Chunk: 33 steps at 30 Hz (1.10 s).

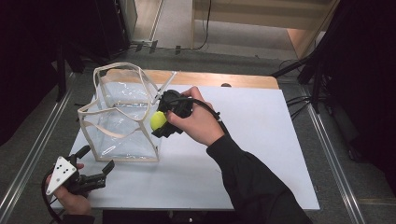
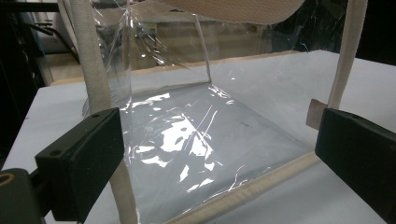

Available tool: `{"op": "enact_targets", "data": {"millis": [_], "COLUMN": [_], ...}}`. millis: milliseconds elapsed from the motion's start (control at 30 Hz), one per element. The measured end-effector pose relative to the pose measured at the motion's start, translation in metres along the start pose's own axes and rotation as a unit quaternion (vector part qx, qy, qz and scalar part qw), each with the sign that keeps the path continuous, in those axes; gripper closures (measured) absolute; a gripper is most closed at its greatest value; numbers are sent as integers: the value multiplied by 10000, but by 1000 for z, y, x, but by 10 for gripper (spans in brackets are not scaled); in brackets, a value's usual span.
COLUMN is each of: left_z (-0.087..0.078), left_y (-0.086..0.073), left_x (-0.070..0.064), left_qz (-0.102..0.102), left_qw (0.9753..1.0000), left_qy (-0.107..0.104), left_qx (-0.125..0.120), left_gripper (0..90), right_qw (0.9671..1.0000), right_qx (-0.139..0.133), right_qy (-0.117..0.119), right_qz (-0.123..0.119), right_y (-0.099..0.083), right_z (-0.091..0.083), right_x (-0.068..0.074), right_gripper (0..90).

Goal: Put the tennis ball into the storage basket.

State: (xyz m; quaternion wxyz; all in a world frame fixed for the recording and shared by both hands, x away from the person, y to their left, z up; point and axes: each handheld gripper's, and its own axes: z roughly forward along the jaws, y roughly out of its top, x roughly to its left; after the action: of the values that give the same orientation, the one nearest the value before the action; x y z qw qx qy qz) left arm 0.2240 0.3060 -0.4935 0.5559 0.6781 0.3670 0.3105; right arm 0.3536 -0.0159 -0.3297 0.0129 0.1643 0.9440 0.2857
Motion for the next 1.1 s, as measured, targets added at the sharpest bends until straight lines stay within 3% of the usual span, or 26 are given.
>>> {"op": "enact_targets", "data": {"millis": [1100], "left_z": [0], "left_y": [0], "left_x": [0], "left_qz": [-15], "left_qw": [10000], "left_qy": [-14], "left_qx": [7], "left_gripper": [13], "right_qw": [9997], "right_qx": [-160], "right_qy": [-70], "right_qz": [-153], "right_y": [37], "right_z": [-34], "right_x": [-5], "right_gripper": [238]}}
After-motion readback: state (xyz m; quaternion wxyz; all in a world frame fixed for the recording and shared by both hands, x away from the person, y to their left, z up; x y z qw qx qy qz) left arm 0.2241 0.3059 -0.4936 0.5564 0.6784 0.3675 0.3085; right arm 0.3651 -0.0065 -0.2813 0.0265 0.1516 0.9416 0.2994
